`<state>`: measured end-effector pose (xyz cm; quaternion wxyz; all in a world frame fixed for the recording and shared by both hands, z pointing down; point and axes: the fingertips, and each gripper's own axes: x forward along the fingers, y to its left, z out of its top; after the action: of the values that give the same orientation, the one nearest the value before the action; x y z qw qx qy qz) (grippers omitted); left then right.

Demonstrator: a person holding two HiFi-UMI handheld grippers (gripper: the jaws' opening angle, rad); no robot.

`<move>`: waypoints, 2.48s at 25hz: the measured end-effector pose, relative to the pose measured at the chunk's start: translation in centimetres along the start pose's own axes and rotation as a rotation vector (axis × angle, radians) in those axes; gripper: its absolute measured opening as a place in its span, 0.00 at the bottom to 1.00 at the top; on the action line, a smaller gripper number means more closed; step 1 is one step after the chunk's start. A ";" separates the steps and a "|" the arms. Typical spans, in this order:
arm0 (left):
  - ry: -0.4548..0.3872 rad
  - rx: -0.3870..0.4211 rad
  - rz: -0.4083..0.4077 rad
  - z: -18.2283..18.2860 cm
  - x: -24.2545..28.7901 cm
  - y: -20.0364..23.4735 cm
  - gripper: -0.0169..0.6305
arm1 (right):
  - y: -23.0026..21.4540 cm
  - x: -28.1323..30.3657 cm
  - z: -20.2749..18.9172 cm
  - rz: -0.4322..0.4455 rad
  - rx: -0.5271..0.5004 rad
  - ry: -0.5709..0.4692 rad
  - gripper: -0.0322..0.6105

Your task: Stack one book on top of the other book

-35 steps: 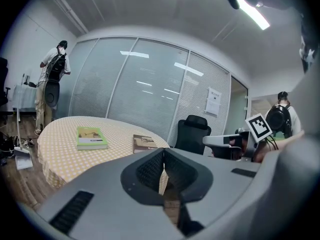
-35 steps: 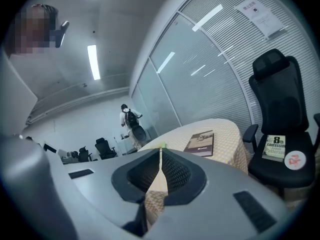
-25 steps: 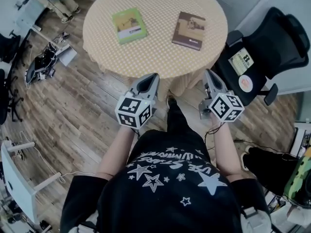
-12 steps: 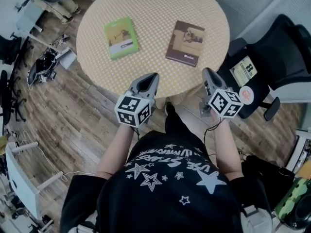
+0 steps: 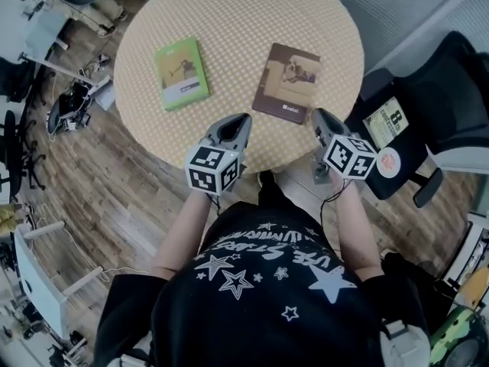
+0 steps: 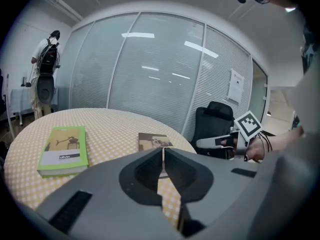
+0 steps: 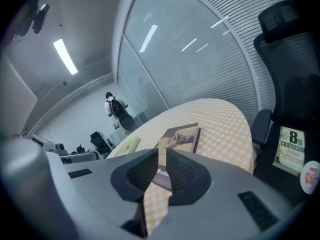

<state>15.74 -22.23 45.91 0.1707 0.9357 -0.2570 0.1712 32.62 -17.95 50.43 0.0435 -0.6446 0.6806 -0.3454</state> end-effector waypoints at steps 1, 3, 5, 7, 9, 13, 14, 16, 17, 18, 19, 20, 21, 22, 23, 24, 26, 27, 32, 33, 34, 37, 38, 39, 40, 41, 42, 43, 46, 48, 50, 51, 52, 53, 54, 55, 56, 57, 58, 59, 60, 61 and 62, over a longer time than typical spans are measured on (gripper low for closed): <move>0.008 -0.005 -0.001 0.0 0.6 0.1 0.04 | -0.3 0.4 0.0 0.003 0.003 0.011 0.10; 0.022 -0.012 0.002 -0.1 1.8 0.3 0.04 | -0.9 1.2 -0.1 0.011 0.005 0.034 0.10; 0.033 -0.014 0.009 -0.1 2.9 0.6 0.04 | -1.5 2.0 -0.2 0.016 0.002 0.056 0.10; 0.046 -0.015 0.015 -0.2 3.9 1.0 0.04 | -2.2 2.7 -0.3 0.012 0.004 0.073 0.10; 0.064 -0.016 0.025 -0.5 4.8 1.4 0.05 | -2.8 3.3 -0.5 0.012 0.014 0.091 0.11; 0.078 -0.006 0.053 -0.2 6.4 2.2 0.05 | -3.6 4.2 -1.0 0.014 0.027 0.134 0.17; 0.081 -0.004 0.055 -0.1 6.9 2.2 0.05 | -3.9 4.5 -1.1 0.015 0.029 0.144 0.19; 0.098 0.000 0.058 -0.3 7.7 2.4 0.05 | -4.2 4.8 -1.6 0.011 0.035 0.163 0.22; 0.112 0.001 0.057 -0.7 8.0 2.5 0.06 | -4.3 5.0 -1.9 0.010 0.039 0.171 0.24; 0.127 0.002 0.055 -1.0 8.2 2.6 0.12 | -4.3 5.2 -2.1 0.010 0.043 0.178 0.26; 0.141 0.001 0.052 -1.4 8.5 2.8 0.21 | -4.3 5.4 -2.2 0.011 0.047 0.183 0.28; 0.153 0.000 0.052 -1.7 8.7 2.9 0.21 | -4.3 5.6 -2.2 0.012 0.051 0.189 0.29; 0.165 0.001 0.054 -2.0 9.0 3.1 0.21 | -4.3 5.8 -2.3 0.011 0.054 0.197 0.31; 0.177 0.001 0.055 -2.2 9.2 3.3 0.24 | -4.4 6.0 -2.5 0.008 0.057 0.207 0.33; 0.191 -0.002 0.055 -2.6 9.6 3.5 0.29 | -4.5 6.1 -2.7 0.003 0.057 0.220 0.35; 0.207 -0.010 0.052 -3.0 10.0 3.8 0.34 | -4.6 6.3 -3.0 -0.002 0.057 0.235 0.36; 0.241 -0.043 0.039 -4.0 10.8 4.1 0.41 | -4.6 6.6 -3.7 -0.008 0.057 0.267 0.38; 0.256 -0.064 0.030 -4.5 11.1 4.3 0.45 | -4.6 6.7 -4.0 -0.010 0.058 0.279 0.38; 0.286 -0.123 0.028 -5.5 12.8 5.0 0.50 | -4.3 7.4 -5.0 -0.026 0.056 0.307 0.40; 0.298 -0.128 0.024 -5.7 13.1 5.2 0.51 | -4.2 7.7 -5.1 -0.027 0.052 0.314 0.40; 0.312 -0.136 0.017 -6.0 13.4 5.3 0.52 | -4.1 7.8 -5.3 -0.028 0.049 0.322 0.40; 0.347 -0.160 0.006 -6.9 13.9 5.3 0.52 | -3.8 8.0 -5.6 -0.034 0.050 0.336 0.40; 0.354 -0.168 0.002 -7.1 14.0 5.3 0.52 | -3.8 8.1 -5.6 -0.036 0.054 0.338 0.40; 0.359 -0.177 -0.005 -7.3 14.2 5.2 0.52 | -3.8 8.2 -5.6 -0.040 0.059 0.339 0.40; 0.364 -0.186 -0.013 -7.5 14.4 5.1 0.52 | -3.8 8.3 -5.6 -0.044 0.063 0.338 0.40; 0.369 -0.193 -0.020 -7.8 14.6 5.1 0.52 | -3.8 8.4 -5.5 -0.048 0.067 0.337 0.40; 0.373 -0.199 -0.024 -7.9 14.6 5.0 0.52 | -3.7 8.5 -5.5 -0.050 0.069 0.339 0.40; 0.376 -0.205 -0.027 -8.0 14.7 5.0 0.52 | -3.7 8.6 -5.5 -0.051 0.070 0.341 0.40; 0.382 -0.216 -0.035 -8.0 14.7 4.8 0.52 | -3.7 8.8 -5.5 -0.058 0.067 0.349 0.40; 0.387 -0.213 -0.037 -8.0 14.8 4.7 0.49 | -3.7 8.7 -5.6 -0.065 0.069 0.350 0.40; 0.390 -0.207 -0.033 -8.1 14.8 4.6 0.49 | -3.8 8.7 -5.6 -0.075 0.073 0.351 0.40; 0.389 -0.204 -0.030 -8.1 14.7 4.6 0.49 | -3.8 8.6 -5.6 -0.081 0.073 0.352 0.40; 0.388 -0.202 -0.026 -8.1 14.7 4.5 0.48 | -3.8 8.6 -5.6 -0.087 0.071 0.353 0.40; 0.387 -0.200 -0.021 -8.0 14.7 4.5 0.48 | -3.7 8.6 -5.5 -0.090 0.068 0.354 0.40; 0.386 -0.198 -0.016 -7.9 14.6 4.4 0.48 | -3.7 8.5 -5.5 -0.091 0.066 0.355 0.40; 0.385 -0.198 -0.010 -7.8 14.5 4.3 0.48 | -3.6 8.5 -5.4 -0.091 0.063 0.354 0.40; 0.384 -0.202 -0.002 -7.7 14.3 4.3 0.48 | -3.5 8.4 -5.3 -0.090 0.060 0.351 0.40; 0.381 -0.212 0.007 -7.6 14.1 4.2 0.48 | -3.4 8.3 -5.2 -0.087 0.054 0.346 0.40; 0.376 -0.225 0.017 -7.6 13.9 4.1 0.48 | -3.2 8.2 -5.0 -0.084 0.047 0.340 0.40; 0.367 -0.239 0.028 -7.4 13.6 4.1 0.48 | -2.9 8.1 -4.8 -0.079 0.036 0.334 0.40; 0.354 -0.250 0.039 -7.3 13.3 4.1 0.48 | -2.6 8.1 -4.6 -0.073 0.021 0.329 0.40; 0.340 -0.256 0.050 -7.0 12.9 4.2 0.48 | -2.3 8.1 -4.3 -0.064 0.004 0.325 0.40; 0.324 -0.256 0.061 -6.7 12.6 4.4 0.48 | -1.9 8.2 -4.1 -0.055 -0.012 0.323 0.40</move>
<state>22.00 -28.37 58.00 0.3223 0.8583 -0.2739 0.2905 30.79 -23.58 57.73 -0.0797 -0.5993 0.6630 -0.4416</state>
